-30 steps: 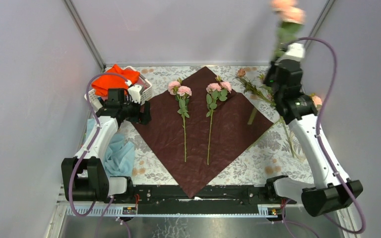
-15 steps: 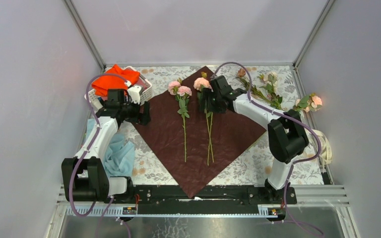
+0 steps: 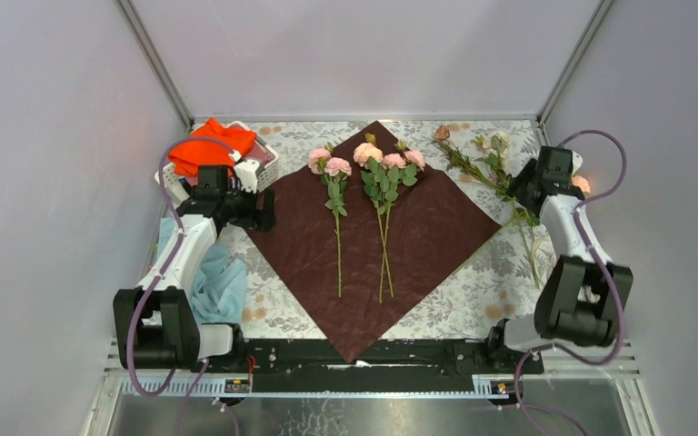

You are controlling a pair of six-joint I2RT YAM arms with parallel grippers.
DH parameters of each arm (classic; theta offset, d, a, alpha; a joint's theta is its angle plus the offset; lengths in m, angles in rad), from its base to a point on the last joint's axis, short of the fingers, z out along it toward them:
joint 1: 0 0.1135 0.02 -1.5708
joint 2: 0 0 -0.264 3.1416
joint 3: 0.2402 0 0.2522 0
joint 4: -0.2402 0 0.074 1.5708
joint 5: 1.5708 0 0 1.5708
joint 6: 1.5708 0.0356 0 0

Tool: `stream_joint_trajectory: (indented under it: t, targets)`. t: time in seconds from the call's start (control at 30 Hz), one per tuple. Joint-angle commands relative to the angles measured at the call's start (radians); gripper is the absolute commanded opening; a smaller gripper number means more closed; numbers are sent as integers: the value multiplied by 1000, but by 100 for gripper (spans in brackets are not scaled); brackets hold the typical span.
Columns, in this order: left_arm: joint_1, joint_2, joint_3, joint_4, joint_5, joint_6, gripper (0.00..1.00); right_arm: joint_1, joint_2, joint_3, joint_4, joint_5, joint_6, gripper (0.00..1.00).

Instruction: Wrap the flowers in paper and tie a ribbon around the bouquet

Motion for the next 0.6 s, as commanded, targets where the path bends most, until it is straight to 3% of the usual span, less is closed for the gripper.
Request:
stream_joint_trajectory:
  t: [0.0,0.27,0.43,0.57]
  targets:
    - [7,4,-18,8,19,20,93,-41,176,115,-4,-51,-204,64]
    - [8,35,-24,15,18,25,93,-41,510,517,-233,-126,-405,53]
    - [10,41,-25,15,21,28,93,-40,553,523,-261,-181,-398,52]
    - [11,51,-21,15,32,27,93,-41,589,501,-291,-106,-407,52]
